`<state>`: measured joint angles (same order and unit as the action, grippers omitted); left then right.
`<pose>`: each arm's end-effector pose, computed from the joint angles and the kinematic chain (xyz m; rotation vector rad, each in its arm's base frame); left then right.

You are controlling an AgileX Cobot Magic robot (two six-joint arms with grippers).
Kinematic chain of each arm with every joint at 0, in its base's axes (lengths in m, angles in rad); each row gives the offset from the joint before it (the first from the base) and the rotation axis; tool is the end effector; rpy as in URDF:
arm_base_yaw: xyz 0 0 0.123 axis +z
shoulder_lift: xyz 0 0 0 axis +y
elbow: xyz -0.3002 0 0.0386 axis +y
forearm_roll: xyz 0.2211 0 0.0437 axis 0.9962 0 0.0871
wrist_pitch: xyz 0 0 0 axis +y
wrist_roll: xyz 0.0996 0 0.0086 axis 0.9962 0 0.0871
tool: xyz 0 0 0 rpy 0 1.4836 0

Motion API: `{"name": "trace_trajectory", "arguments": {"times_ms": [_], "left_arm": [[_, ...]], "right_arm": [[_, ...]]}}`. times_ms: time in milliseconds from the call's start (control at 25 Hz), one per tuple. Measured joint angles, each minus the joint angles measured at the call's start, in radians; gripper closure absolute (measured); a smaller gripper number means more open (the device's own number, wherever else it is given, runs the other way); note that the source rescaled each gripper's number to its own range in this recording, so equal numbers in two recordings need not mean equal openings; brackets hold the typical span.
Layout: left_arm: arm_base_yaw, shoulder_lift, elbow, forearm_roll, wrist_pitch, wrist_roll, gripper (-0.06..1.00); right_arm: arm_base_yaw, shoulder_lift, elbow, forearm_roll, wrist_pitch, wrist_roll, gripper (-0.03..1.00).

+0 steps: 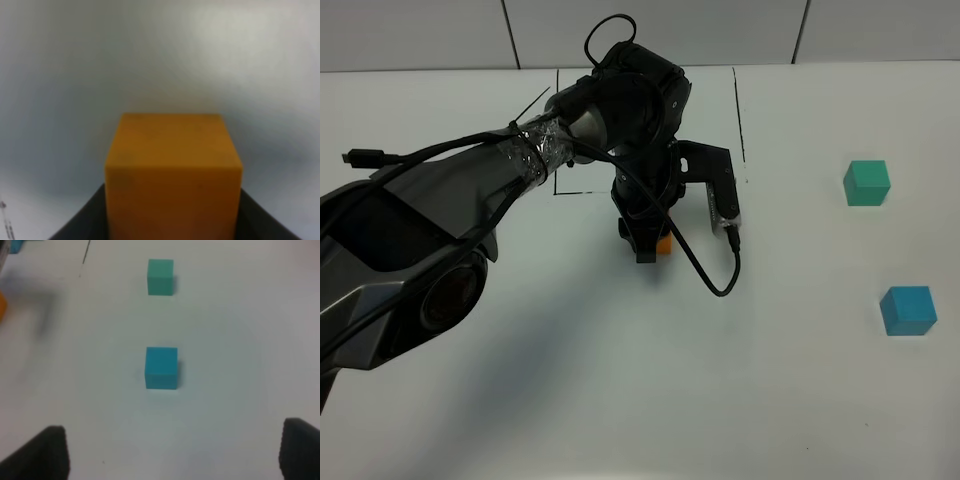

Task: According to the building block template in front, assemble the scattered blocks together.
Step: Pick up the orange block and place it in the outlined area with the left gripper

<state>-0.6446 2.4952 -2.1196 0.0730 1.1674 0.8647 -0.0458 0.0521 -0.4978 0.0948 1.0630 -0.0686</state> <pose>0.4005 -0.2927 0.1335 2.1046 2.1832 0.1229 -0.0307 0.0097 0.2616 -0.0253 2.0972 0.0458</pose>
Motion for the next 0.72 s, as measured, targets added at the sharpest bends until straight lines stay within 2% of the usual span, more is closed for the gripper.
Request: {"name": "trace_trajectory", "arguments": {"times_ms": [560, 600, 640, 720], "left_arm": [[0.0, 0.0, 0.0, -0.001, -0.006, 0.056, 0.93], [0.0, 0.001, 0.0, -0.002, -0.013, 0.056, 0.88], [0.0, 0.007, 0.0, -0.003, -0.025, 0.056, 0.79], [0.0, 0.013, 0.002, -0.003, -0.03, 0.056, 0.55]], "right_arm": [[0.0, 0.0, 0.0, 0.0, 0.0, 0.001, 0.24], [0.0, 0.0, 0.0, 0.0, 0.0, 0.001, 0.24], [0.0, 0.0, 0.0, 0.0, 0.0, 0.001, 0.24], [0.0, 0.0, 0.0, 0.0, 0.0, 0.0, 0.24]]}}
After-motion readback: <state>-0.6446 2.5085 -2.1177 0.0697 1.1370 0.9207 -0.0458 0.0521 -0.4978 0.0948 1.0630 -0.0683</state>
